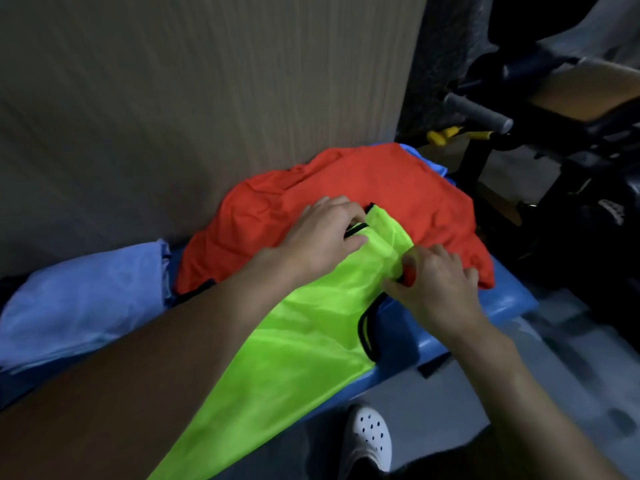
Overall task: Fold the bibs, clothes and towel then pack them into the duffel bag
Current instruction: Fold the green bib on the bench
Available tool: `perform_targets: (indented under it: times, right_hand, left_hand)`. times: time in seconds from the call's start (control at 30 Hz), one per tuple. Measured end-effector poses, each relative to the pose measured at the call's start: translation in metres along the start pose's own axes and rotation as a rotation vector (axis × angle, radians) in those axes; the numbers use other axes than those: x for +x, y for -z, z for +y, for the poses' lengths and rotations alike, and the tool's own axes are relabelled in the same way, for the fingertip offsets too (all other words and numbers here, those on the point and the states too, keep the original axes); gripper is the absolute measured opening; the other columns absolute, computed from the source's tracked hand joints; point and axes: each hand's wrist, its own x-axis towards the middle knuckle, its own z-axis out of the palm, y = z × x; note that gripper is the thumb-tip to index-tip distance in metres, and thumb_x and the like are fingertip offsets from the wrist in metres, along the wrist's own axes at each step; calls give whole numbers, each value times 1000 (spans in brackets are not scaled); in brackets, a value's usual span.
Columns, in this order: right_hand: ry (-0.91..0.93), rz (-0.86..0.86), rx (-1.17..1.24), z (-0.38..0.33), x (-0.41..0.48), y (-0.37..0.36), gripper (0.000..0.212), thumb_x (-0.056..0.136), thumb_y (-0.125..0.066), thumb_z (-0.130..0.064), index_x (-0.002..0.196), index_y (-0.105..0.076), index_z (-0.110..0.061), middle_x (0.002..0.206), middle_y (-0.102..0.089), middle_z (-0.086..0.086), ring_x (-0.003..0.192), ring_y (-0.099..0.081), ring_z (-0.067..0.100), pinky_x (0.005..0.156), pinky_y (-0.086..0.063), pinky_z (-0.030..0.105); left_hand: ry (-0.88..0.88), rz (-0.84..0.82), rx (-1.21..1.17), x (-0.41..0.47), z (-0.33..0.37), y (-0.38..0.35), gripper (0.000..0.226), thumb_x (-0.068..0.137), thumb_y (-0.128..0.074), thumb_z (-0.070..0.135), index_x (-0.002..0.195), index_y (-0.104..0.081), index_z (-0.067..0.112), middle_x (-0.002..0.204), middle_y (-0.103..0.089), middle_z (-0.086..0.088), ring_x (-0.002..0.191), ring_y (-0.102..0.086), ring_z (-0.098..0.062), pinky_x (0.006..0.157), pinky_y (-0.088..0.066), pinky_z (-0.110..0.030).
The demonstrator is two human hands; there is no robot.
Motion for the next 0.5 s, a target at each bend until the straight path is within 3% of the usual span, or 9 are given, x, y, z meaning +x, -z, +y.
perform_targets:
  times: [0.2,0.33,0.5]
  right_hand:
    - [20,81,72,5,12,-1,15,91,-60,-33,102,-67,-26,110,-57,3,108,-46,30,82,-26,38]
    - [-45,182,145,3,23,-1,13,91,-53,-28,95,-63,-22,105,-58,4,105,-47,31,81,-28,39]
    - [-90,173,133,5,30,-3,18,93,-50,-30,99,-64,-20,109,-58,5,107,-47,32,85,-31,41]
  left_hand:
    - [0,83,-145,13,-1,-8,9,89,-70,22,93,-70,14,93,-70,-2,90,-64,-23,85,-49,-43]
    - [8,124,-217,27,0,-7,7,88,-71,18,90,-69,12,91,-68,-4,87,-62,-20,85,-48,-39]
    - [24,107,-214,39,-3,-12,8,87,-73,18,90,-68,13,93,-66,-3,89,-60,-19,85,-48,-38]
